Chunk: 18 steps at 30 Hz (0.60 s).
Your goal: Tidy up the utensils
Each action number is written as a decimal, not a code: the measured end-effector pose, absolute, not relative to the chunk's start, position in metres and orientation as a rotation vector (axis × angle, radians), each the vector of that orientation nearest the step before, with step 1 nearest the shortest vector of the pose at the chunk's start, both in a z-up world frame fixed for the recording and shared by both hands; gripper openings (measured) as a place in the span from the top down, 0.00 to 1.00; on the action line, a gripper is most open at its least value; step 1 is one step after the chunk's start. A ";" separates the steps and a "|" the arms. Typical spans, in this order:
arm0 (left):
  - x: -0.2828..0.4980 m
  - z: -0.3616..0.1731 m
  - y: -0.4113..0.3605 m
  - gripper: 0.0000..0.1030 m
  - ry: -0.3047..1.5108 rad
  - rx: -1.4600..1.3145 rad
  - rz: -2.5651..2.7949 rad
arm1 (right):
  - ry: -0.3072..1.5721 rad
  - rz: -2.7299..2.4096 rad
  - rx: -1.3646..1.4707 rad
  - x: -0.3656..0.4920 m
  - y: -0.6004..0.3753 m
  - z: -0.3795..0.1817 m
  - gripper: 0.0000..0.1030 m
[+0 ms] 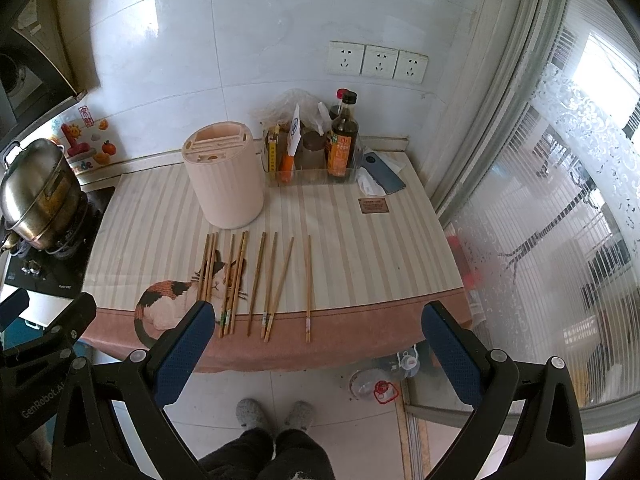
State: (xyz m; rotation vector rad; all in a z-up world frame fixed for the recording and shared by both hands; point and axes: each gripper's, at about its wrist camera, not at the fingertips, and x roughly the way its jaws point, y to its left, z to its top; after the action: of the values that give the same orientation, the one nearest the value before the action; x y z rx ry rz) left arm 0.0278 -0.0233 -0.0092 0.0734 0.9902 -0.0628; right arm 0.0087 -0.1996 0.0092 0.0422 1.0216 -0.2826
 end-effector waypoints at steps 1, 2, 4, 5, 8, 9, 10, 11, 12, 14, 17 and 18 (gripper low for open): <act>0.028 -0.009 -0.023 0.00 0.990 0.071 -0.063 | 1.022 -0.282 0.043 0.010 -0.200 0.009 0.00; 0.028 -0.009 -0.023 0.00 0.990 0.072 -0.063 | 1.021 -0.283 0.042 0.010 -0.200 0.009 0.00; 0.028 -0.009 -0.022 0.00 0.989 0.069 -0.064 | 1.022 -0.280 0.044 0.008 -0.201 0.010 0.00; 0.029 -0.009 -0.022 0.00 0.990 0.070 -0.064 | 1.021 -0.280 0.045 0.010 -0.202 0.010 0.00; 0.028 -0.009 -0.021 0.00 0.993 0.069 -0.070 | 1.024 -0.274 0.053 0.012 -0.202 0.009 0.00; 0.028 -0.009 -0.020 0.00 0.996 0.067 -0.074 | 1.025 -0.275 0.054 0.013 -0.203 0.010 0.00; 0.027 -0.010 -0.019 0.00 0.998 0.066 -0.077 | 1.026 -0.274 0.054 0.013 -0.204 0.010 0.00; 0.027 -0.009 -0.018 0.00 0.999 0.067 -0.080 | 1.027 -0.273 0.056 0.013 -0.204 0.009 0.00; 0.027 -0.010 -0.018 0.00 1.000 0.066 -0.083 | 1.029 -0.272 0.059 0.015 -0.204 0.004 0.00; 0.027 -0.009 -0.014 0.00 1.001 0.063 -0.090 | 1.026 -0.266 0.073 0.012 -0.197 0.002 0.00; 0.032 -0.011 -0.011 0.00 0.982 0.069 -0.088 | 1.025 -0.258 0.116 0.013 -0.196 0.001 0.00; 0.037 -0.012 -0.010 0.00 0.975 0.081 -0.084 | 1.024 -0.250 0.147 0.013 -0.195 0.001 0.00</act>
State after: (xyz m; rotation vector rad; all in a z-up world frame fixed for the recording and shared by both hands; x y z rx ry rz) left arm 0.0366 -0.0101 -0.0124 0.0815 0.9751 -0.0837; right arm 0.0132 -0.1948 0.0010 0.1466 1.0243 -0.2503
